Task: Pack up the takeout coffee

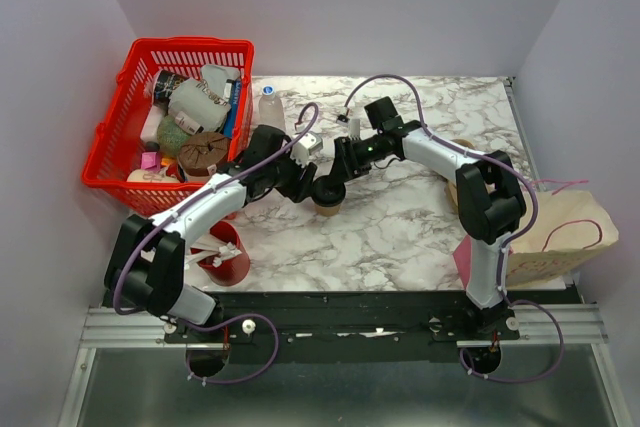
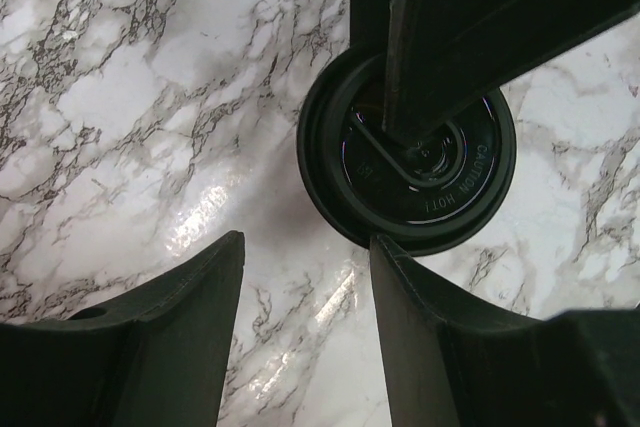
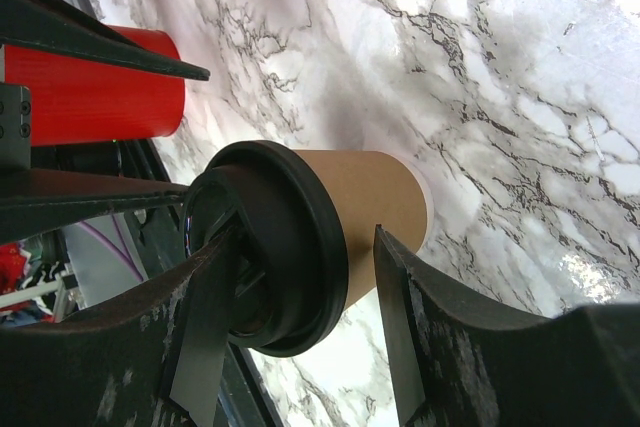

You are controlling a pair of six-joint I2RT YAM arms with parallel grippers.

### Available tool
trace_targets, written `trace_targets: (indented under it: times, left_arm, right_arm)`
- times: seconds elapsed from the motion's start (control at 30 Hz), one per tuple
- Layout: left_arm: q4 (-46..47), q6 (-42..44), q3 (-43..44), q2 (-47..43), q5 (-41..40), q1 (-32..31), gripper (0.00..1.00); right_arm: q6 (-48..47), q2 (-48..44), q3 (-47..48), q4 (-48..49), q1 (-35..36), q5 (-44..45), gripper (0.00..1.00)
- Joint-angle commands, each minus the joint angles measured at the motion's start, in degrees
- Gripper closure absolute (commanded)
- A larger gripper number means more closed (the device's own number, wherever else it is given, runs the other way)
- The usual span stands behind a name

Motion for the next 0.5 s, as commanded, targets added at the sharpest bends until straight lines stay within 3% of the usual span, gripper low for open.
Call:
trace_targets:
  times: [0.0,0.3,0.47]
  left_arm:
    - [0.8,-1.9,0.7,2.7,-1.7,0.1,0.39]
    - [1.9,-4.3,-0.9,3.5,-0.6,0.0,0.4]
    - [1.6,-4.0,-1.3,3.7,-1.0,-0.1,0.41]
  right_arm:
    - [-2.6,2.8,-0.4,-2.5,0.6,4.3,0.37]
    - [-3.2,2.9,-1.6,-2.1,0.6,4.2,0.37]
    - [-6.9,2.1,-4.4,2.1,0.3,-3.9,0.36]
